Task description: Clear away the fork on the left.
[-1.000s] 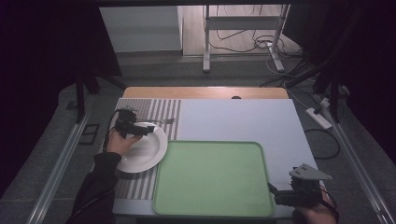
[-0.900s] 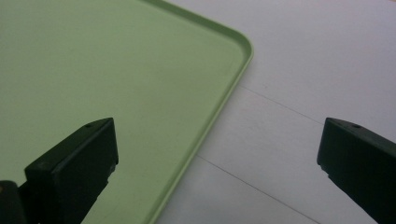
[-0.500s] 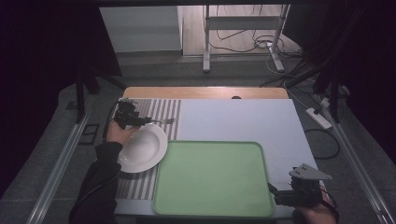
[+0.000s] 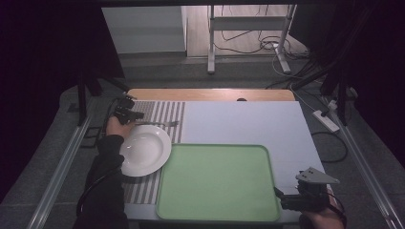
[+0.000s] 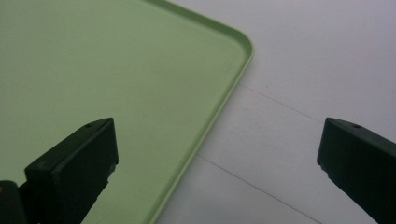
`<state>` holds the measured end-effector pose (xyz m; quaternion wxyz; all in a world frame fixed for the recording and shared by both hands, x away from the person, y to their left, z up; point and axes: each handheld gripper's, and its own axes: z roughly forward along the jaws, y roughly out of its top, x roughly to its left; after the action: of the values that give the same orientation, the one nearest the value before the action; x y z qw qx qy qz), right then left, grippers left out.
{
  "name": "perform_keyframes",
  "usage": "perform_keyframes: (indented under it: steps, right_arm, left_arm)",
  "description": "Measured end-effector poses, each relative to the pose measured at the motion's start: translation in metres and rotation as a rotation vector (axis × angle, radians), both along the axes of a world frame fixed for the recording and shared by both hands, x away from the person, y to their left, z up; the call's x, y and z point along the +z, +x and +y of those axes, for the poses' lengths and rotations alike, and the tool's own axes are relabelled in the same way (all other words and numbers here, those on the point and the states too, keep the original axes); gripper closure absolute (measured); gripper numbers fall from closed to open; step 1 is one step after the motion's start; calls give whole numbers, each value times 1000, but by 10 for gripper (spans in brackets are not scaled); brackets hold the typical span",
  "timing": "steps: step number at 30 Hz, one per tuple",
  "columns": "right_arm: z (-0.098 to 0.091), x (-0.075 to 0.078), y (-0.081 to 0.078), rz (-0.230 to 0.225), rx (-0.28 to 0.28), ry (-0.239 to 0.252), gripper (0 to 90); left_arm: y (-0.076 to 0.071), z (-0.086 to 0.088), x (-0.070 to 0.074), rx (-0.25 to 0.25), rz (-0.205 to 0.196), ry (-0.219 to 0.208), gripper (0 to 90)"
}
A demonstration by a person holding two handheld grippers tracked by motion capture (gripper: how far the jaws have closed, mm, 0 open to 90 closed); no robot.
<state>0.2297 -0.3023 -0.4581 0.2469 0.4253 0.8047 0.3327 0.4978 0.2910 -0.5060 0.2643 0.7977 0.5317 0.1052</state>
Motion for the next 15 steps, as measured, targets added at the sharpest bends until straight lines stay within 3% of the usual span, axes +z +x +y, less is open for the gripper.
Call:
perform_keyframes:
  steps: [2, 5, 6, 8, 15]
  right_arm:
    - [0, 0, 0, 1, -1, 1, 0]
    - [0, 0, 0, 1, 1, 2, 0]
    - [0, 0, 0, -1, -2, 3, 0]
    - [0, 0, 0, -1, -2, 4, 0]
    - [-1, 0, -1, -4, -3, 1, 0]
  left_arm:
    - [5, -4, -4, -12, 18, 18, 889]
    - [13, -12, -10, -28, 47, 86, 889]
    - [17, -16, -13, -30, 68, 133, 888]
    - [17, -16, -14, -25, 64, 141, 888]
    - [9, -13, -12, -50, 118, 137, 889]
